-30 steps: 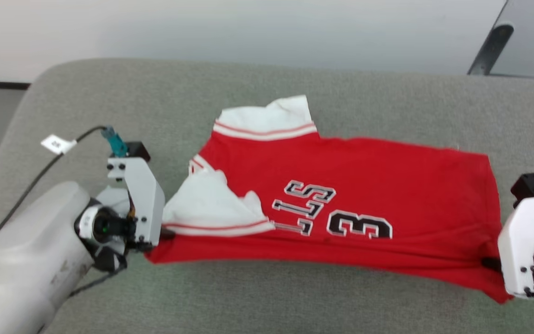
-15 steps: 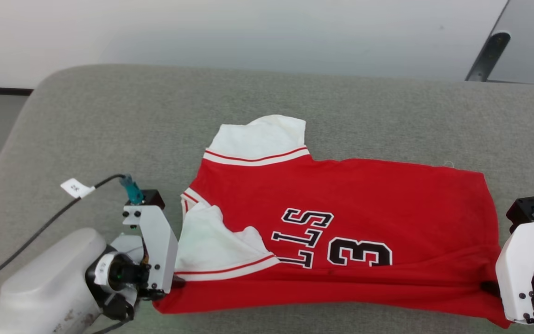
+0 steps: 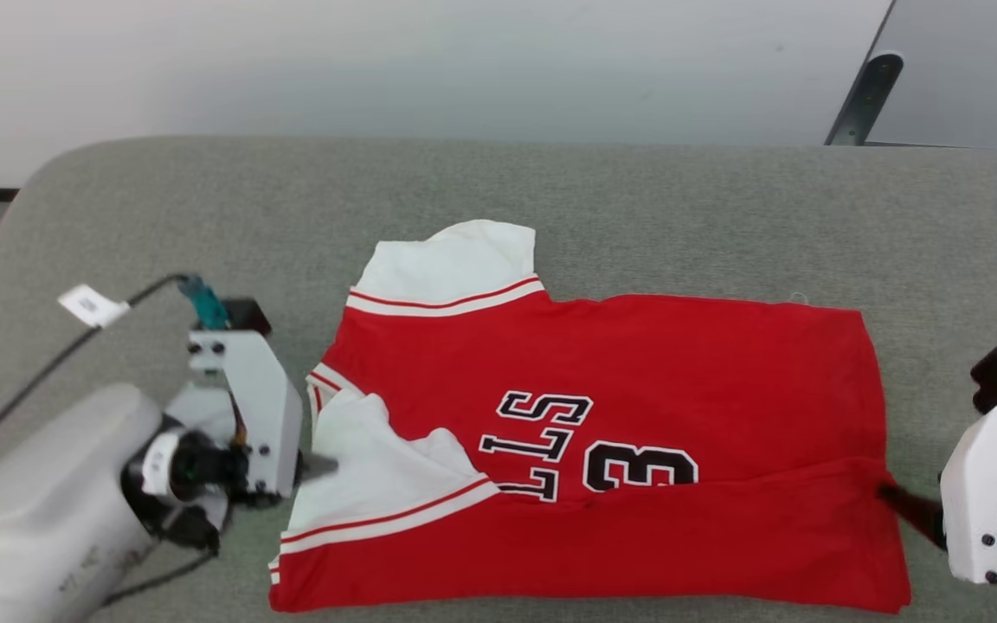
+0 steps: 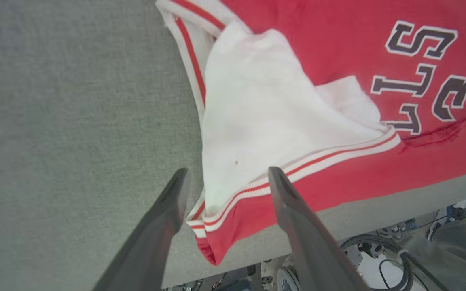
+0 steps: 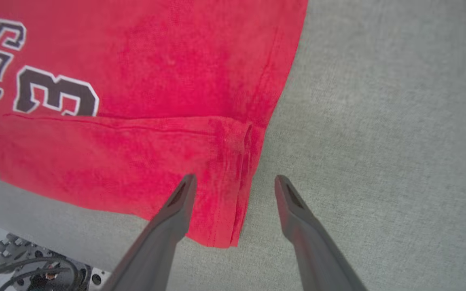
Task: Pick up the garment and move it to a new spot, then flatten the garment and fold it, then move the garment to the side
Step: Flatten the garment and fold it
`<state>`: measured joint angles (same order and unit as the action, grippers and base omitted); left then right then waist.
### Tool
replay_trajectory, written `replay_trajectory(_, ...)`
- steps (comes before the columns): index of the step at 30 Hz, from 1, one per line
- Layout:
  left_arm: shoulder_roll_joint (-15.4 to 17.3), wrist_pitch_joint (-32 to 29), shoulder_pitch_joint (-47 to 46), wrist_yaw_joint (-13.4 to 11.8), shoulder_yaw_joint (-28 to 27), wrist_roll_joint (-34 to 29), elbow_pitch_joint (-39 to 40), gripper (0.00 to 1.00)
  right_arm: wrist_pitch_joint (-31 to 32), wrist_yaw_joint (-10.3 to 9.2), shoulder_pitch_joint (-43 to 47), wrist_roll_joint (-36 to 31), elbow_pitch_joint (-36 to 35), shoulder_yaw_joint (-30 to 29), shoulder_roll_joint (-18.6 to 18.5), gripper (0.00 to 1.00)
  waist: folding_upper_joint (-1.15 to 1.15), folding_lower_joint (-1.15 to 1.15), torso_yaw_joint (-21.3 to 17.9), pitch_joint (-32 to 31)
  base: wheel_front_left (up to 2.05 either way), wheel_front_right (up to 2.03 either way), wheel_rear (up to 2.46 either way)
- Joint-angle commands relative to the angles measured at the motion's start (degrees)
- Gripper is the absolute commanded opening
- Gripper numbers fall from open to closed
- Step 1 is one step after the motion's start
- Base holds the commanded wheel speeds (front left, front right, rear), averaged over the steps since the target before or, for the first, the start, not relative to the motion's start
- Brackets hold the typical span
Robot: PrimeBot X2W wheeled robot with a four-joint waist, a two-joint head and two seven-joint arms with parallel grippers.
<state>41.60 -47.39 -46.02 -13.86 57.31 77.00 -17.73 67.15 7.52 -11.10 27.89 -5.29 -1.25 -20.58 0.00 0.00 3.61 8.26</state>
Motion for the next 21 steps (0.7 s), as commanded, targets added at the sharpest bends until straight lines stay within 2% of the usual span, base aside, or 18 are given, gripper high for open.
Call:
replay_trajectory(1, 0.2, 0.9, -0.9, 0.4, -0.3, -0.9, 0.2, 1.00, -1.4, -0.05, 0.7, -0.2, -1.3, 0.0, 0.1, 1.00, 0.00, 0.00, -0.4, -0.2, 0.00, 0.00, 0.00)
replay_trajectory(4, 0.8, 4.3, -2.4, 1.7, -1.6, -2.4, 0.6, 1.00, -7.6, -0.05, 1.1, -0.5, -5.0, 0.4, 0.3, 1.00, 0.00, 0.00, -1.1, -0.2, 0.00, 0.00, 0.00)
replay_trajectory(7, 0.9, 9.0, -4.1, 3.0, -2.8, -4.8, 0.5, 1.00, -17.3, -0.06, 0.9, -2.2, -8.2, 1.2, -0.3, 1.00, 0.00, 0.00, -2.0, 0.0, 0.00, 0.00, 0.00)
replay_trajectory(9, 0.8, 12.8, -5.4, 4.4, -3.5, -6.8, 0.2, 1.00, -25.9, -0.04, 0.2, -4.8, -10.4, 2.8, -1.6, 1.00, 0.00, 0.00, -2.6, 0.3, 0.00, 0.00, 0.00)
replay_trajectory(12, 0.1, 18.4, -6.8, 6.0, -4.8, -9.2, -1.3, 1.00, -40.4, -0.03, -0.8, -10.3, -11.9, 3.1, -1.0, 1.00, 0.00, 0.00, -3.8, 1.0, 0.00, 0.00, 0.00)
replay_trajectory(17, -0.8, 25.0, -9.8, 7.9, -6.6, -11.6, -4.7, 1.00, -61.0, -0.04, -0.8, -19.9, -10.9, 2.4, 3.0, 1.00, 0.00, 0.00, -6.5, 3.1, 0.00, 0.00, 0.00)
replay_trajectory(21, -0.9, 26.4, -11.9, 9.4, -7.4, -12.0, -7.5, 1.00, -69.9, -0.05, -0.8, -23.6, -9.5, 2.5, 7.1, 1.00, 0.00, 0.00, -9.0, 5.6, 0.00, 0.00, 0.00)
